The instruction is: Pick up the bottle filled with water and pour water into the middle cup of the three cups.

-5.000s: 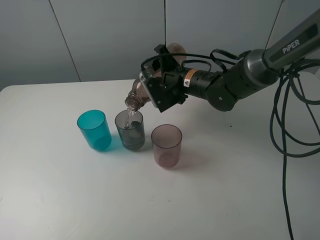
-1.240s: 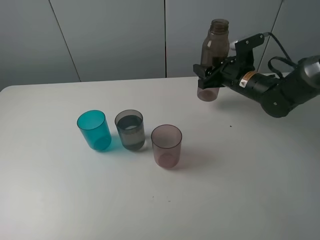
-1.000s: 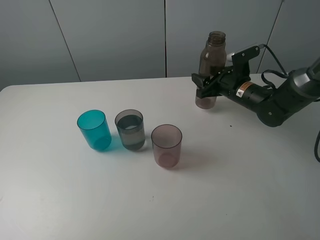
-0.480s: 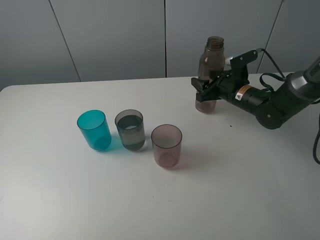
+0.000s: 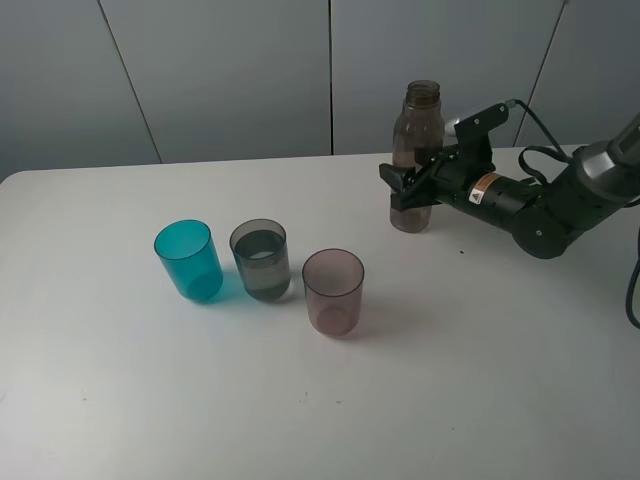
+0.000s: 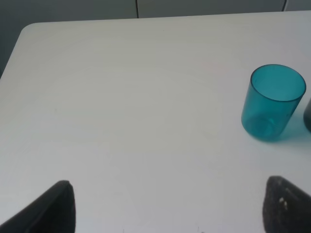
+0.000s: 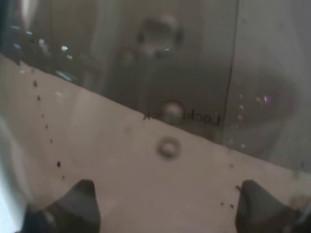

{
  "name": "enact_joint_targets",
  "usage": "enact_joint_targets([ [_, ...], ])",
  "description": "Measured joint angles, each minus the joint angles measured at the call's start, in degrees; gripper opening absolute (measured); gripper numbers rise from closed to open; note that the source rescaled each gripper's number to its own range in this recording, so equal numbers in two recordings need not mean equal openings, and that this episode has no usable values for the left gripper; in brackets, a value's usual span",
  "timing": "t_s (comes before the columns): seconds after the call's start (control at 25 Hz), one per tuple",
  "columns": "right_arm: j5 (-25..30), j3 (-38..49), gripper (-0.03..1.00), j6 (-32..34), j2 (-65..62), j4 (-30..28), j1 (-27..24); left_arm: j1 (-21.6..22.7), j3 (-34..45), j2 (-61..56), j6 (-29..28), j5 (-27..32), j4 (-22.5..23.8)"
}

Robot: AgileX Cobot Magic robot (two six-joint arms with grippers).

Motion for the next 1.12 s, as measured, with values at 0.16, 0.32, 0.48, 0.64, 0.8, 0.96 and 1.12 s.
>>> enact_joint_targets([
  [0.16,-0.1,0.0,0.06,0.4,0.0,-1.21,0.0,0.0,0.0,0.0,0.0,0.0,0.0],
  [0.32,-0.1,0.53,0.88,2.78,0.0,-1.99,0.0,0.0,0.0,0.0,0.0,0.0,0.0],
  [0.48,0.96,4.12,0.99,1.79,-0.9,-1.34,0.0,0.0,0.0,0.0,0.0,0.0,0.0],
  [0.64,1.47,11.03,0.99,-3.72,-5.48,2.82,-0.51,0.0,0.0,0.0,0.0,0.0,0.0],
  [0.8,4.03,19.82,0.99,-5.65,-13.06,4.63,-3.16,0.0,0.0,0.0,0.0,0.0,0.0],
  [0.96,11.56,25.3,0.99,-5.8,-24.61,4.88,-5.16,0.0,0.0,0.0,-0.23,0.0,0.0],
  [1.12,27.92,24.13,0.99,-3.49,-38.57,4.64,-5.16,0.0,0.0,0.0,-0.23,0.0,0.0],
])
